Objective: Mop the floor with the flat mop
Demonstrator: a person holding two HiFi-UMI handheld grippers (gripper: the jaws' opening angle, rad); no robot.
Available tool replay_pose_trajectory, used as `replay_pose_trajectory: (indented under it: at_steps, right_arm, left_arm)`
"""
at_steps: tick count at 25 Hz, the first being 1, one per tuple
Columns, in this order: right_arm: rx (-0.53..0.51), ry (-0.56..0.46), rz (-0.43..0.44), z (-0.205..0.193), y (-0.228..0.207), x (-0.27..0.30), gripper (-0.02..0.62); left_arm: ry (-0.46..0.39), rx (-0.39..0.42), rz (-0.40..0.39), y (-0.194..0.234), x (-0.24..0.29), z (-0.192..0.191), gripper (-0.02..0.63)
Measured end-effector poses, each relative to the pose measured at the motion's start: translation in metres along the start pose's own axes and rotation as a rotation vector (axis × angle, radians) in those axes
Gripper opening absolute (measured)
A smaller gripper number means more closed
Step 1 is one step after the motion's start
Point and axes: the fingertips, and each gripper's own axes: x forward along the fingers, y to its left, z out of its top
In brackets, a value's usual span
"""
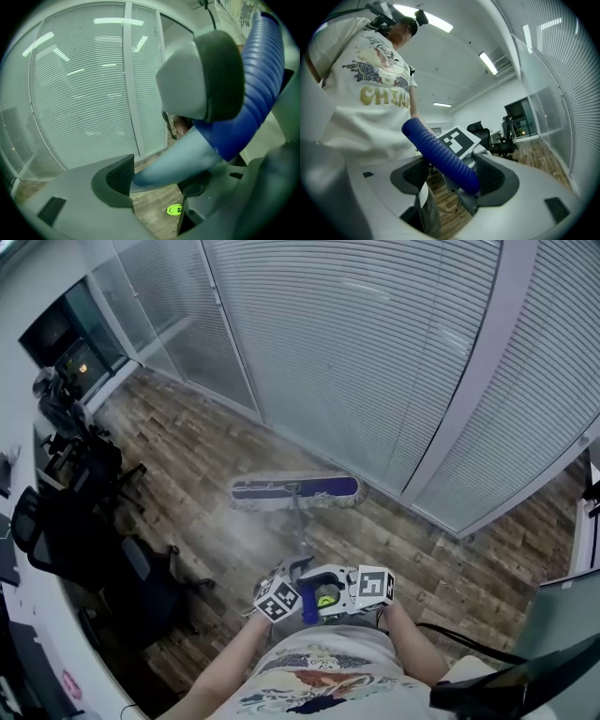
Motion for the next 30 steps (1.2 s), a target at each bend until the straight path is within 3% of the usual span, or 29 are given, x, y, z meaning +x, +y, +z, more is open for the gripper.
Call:
replay_pose_trajectory:
  at_steps: [7,16,25,30]
  right_arm:
    - [-0.011,0.050,0.011,0.001,-0.039,-0.011,0.284]
    - [0.001,0.081,-0.031,-0.008,-0.026,-0.012,0.284]
    - [0.008,0.067,-0.067,-0.011,0.026,0.012,0.284]
    - [0.016,0.067,-0.066,-0.012,0.076,0.047,0.284]
  left_arm:
    - [0.000,-0.005,0.010,0.037,0.018,0.005,0.221]
    - [-0.008,-0.006,-0.005,0.021,0.018,0.003,0.222]
    - [-0.020,-0.002,-0.023,-0.026,-0.013,-0.009,0.222]
    - [-0.058,-0.030,-0.030,-0.071,-0.051,-0.025,0.222]
